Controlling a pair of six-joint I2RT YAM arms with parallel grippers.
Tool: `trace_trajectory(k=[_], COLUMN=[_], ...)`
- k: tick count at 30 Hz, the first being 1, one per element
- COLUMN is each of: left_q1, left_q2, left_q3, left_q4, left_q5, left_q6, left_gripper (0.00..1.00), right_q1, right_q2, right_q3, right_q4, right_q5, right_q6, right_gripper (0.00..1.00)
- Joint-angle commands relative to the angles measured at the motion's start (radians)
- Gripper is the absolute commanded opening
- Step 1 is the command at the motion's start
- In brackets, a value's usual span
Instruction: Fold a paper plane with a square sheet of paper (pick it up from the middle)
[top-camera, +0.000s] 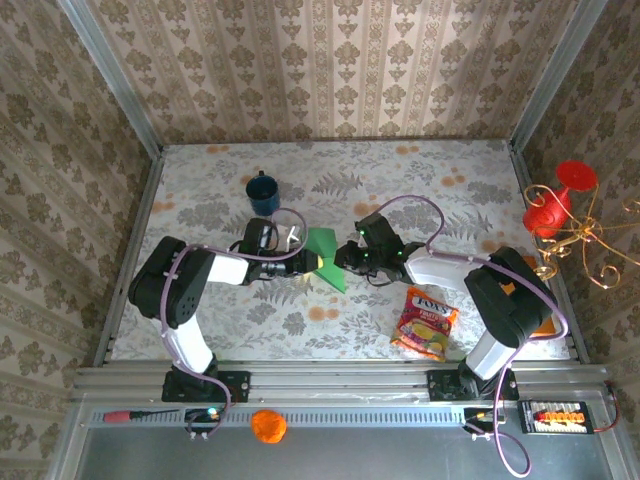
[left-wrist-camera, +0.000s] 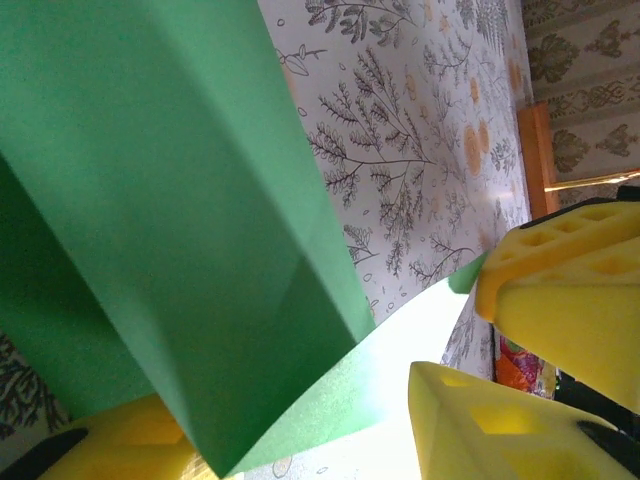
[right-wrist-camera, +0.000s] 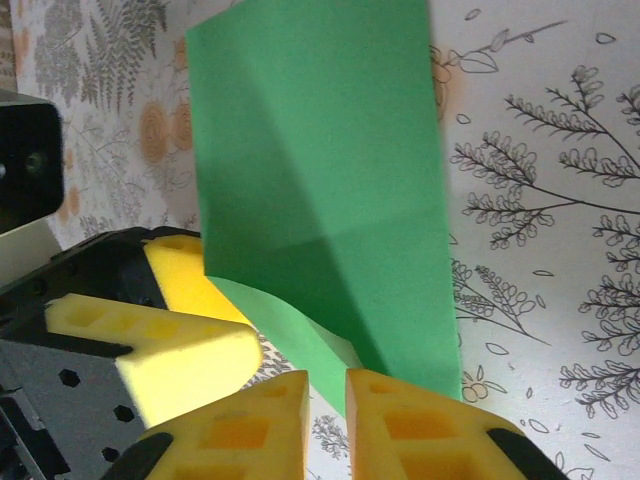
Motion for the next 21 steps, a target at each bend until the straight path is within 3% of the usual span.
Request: trace_trajectory(k=[1, 14, 21], left_q1=[0.0, 0.036, 0.039], left_q2=[0.016, 0.038, 0.048], left_q3=[0.023, 0.034, 0.042], left_q4=[0.05, 0.077, 0.074], left_q5=[0.024, 0.031, 0.045], left_q6=[-0.011, -0.043, -0.055], left_gripper=[0.43, 0.24, 0.21], right_q1=[-0.005, -0.005, -0.005], right_q2=[0.027, 0.087, 0.091], right_q3=[-0.003, 0.032, 0.041], right_q4=[-0.011, -0.046, -0.064], right_q5=[-0.008, -0.017, -0.004], right_q6=[0.004, -0.011, -0.031], right_gripper=[0.16, 0.15, 0.16])
